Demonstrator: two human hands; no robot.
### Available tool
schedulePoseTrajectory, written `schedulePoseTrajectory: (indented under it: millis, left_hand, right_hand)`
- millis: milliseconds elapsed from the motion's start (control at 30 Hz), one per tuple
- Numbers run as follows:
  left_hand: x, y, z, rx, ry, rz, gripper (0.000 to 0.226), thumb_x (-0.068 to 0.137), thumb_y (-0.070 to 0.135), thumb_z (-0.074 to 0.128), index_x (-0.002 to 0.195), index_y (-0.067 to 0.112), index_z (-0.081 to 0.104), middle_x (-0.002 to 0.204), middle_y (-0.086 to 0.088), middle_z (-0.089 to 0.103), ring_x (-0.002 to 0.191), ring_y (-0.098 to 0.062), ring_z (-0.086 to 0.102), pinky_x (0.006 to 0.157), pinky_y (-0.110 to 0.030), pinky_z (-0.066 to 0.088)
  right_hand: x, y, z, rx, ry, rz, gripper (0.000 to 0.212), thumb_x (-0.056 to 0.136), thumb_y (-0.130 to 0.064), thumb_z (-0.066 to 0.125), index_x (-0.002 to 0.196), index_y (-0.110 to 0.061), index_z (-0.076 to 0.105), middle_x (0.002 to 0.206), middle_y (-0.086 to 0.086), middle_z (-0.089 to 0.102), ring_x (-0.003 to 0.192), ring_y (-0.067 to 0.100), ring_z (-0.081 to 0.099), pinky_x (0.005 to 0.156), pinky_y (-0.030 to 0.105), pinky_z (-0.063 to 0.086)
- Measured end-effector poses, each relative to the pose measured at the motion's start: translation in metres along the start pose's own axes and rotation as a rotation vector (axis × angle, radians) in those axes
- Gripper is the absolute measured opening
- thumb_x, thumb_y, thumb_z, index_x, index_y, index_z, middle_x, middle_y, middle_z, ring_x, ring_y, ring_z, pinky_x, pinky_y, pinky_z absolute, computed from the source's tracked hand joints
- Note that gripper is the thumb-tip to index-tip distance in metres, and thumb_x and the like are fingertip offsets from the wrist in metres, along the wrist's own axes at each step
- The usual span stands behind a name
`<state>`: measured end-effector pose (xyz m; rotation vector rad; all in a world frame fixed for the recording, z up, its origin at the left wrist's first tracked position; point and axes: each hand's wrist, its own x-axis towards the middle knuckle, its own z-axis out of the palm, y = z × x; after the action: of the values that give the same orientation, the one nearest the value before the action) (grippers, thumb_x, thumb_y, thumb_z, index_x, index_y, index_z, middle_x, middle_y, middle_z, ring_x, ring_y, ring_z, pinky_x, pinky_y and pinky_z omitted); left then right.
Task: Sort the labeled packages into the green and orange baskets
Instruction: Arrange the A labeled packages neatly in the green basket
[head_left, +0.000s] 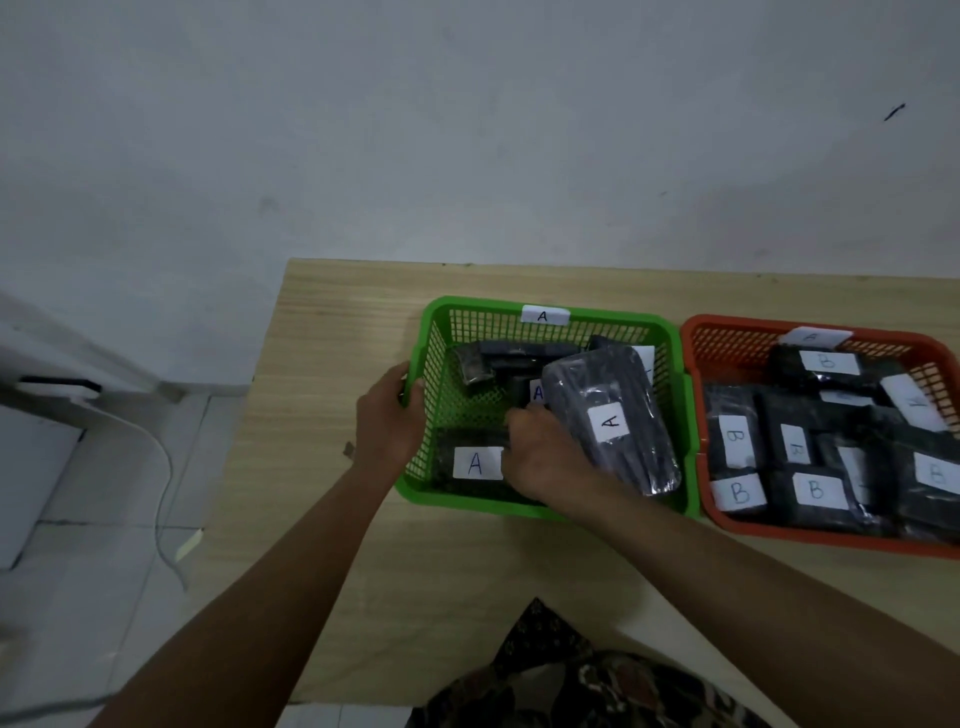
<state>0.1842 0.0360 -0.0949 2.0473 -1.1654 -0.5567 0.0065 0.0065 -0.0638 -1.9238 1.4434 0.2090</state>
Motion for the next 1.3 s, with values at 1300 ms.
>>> schedulePoseTrajectory:
  millis: [1300]
  left_hand:
    - [0.026, 0.003, -0.001, -0.188, -0.080, -0.060, 0.034, 0.095, 0.018, 0.059, 0.129, 0.018, 0.061, 0.107, 0.012, 0.067, 0.102, -0.008, 0.064, 0.086, -0.015, 0.048]
  right_hand:
    - [0.053, 0.001, -0.026, 0.361, 0.350, -0.460, 0.077, 0.066, -0.046, 0.087, 0.126, -0.030, 0.041, 0.122, -0.007, 0.054, 0.109, 0.011, 0.054, 0.092, 0.023, 0.047]
